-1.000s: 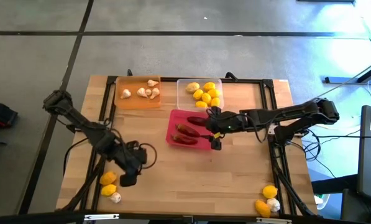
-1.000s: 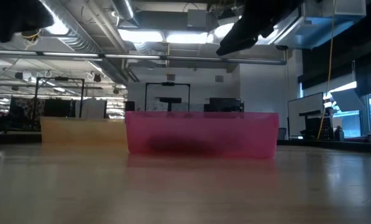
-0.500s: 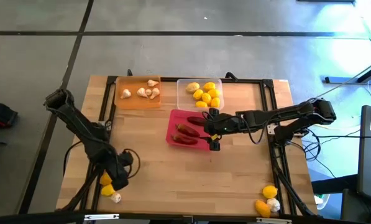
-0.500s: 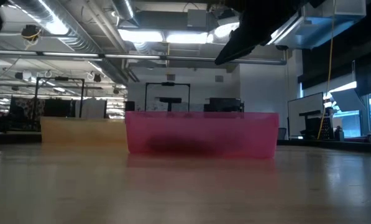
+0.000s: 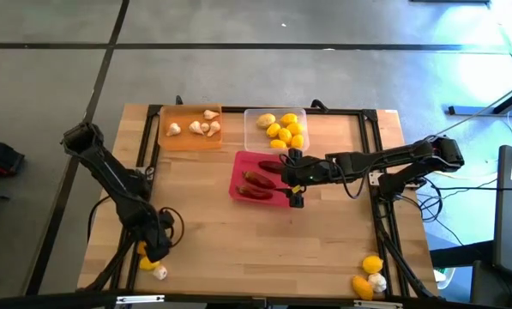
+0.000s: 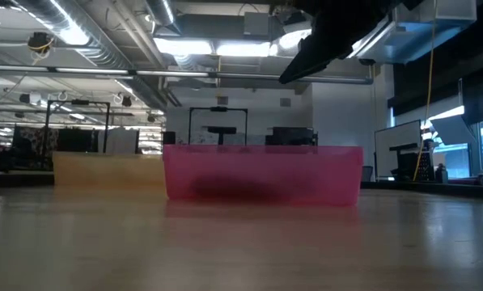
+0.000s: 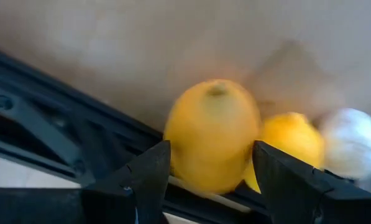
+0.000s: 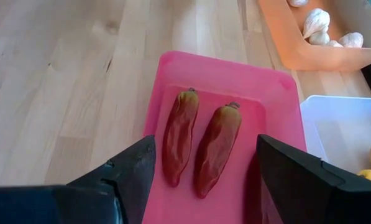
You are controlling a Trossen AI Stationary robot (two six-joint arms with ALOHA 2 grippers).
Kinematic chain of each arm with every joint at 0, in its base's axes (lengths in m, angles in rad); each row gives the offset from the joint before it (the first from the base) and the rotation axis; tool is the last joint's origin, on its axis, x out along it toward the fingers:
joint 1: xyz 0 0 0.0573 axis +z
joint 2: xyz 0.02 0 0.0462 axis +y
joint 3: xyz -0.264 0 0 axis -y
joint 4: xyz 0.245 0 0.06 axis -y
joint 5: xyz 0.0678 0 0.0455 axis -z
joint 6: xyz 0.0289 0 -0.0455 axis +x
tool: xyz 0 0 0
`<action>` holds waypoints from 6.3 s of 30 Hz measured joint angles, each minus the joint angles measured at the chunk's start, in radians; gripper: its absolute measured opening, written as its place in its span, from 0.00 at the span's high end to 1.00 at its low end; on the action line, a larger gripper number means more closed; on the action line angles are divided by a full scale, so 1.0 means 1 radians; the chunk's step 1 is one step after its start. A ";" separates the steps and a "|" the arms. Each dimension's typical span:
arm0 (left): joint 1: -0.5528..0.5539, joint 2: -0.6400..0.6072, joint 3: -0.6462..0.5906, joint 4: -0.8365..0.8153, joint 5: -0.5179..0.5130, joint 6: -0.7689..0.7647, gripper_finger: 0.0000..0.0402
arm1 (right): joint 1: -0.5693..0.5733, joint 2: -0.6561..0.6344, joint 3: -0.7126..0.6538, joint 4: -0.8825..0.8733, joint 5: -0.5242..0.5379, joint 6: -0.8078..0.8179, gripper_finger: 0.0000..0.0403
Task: Sort produce into baskets
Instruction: Put the yellow lemon in the transparent bin
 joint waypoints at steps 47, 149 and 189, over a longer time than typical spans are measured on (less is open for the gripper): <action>0.148 -0.152 -0.043 0.175 -0.176 0.183 0.66 | 0.000 0.000 -0.001 -0.002 -0.001 0.001 0.33; 1.286 0.493 0.314 0.905 -0.563 1.453 0.65 | 0.133 0.116 0.033 0.223 0.070 0.117 0.33; 0.793 -0.084 0.350 0.248 -0.441 1.482 0.49 | 0.132 0.116 0.032 0.206 0.070 0.129 0.33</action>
